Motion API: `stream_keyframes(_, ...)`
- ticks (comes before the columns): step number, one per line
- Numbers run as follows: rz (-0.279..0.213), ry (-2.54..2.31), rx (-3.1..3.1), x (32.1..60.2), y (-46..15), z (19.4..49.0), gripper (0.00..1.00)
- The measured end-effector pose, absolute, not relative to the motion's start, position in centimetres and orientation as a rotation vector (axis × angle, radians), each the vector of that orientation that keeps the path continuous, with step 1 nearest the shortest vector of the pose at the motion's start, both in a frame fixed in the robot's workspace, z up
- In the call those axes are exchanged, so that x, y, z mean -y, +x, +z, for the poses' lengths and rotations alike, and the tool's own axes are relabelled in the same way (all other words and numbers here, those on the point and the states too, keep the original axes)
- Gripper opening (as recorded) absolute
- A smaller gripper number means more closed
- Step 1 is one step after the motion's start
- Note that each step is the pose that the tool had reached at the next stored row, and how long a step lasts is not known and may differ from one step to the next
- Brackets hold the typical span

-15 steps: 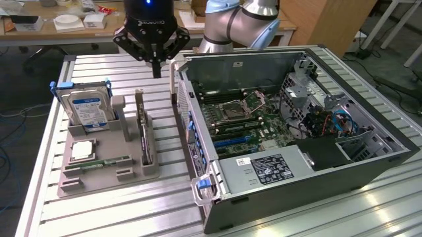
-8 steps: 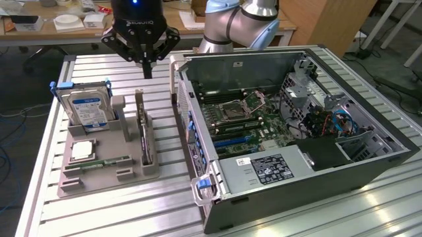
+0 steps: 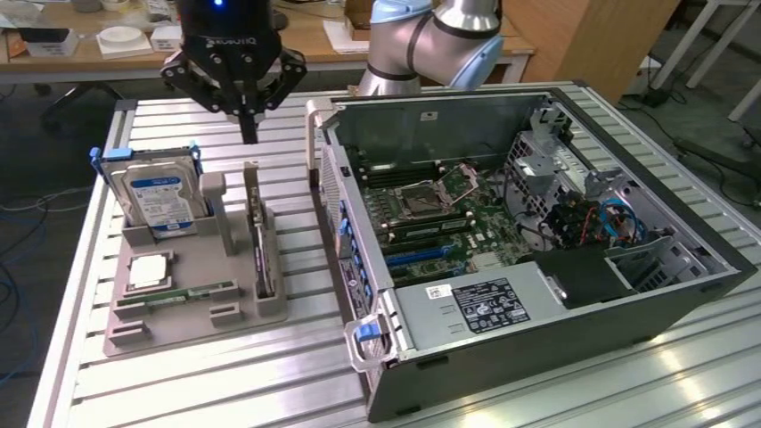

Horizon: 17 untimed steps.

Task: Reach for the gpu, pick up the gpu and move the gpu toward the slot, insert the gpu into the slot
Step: 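Reach for the gpu, then pick up the gpu and move the gpu toward the slot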

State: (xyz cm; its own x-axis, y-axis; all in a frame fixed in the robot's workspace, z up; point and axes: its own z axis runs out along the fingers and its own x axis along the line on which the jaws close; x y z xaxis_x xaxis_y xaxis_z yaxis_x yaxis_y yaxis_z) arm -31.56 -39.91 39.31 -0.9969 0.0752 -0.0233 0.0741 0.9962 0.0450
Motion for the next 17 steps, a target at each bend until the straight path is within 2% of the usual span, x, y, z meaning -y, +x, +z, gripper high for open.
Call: stream_keyframes(17,0.069,0.117,-3.114,39.9,-33.5,39.3,0.1)
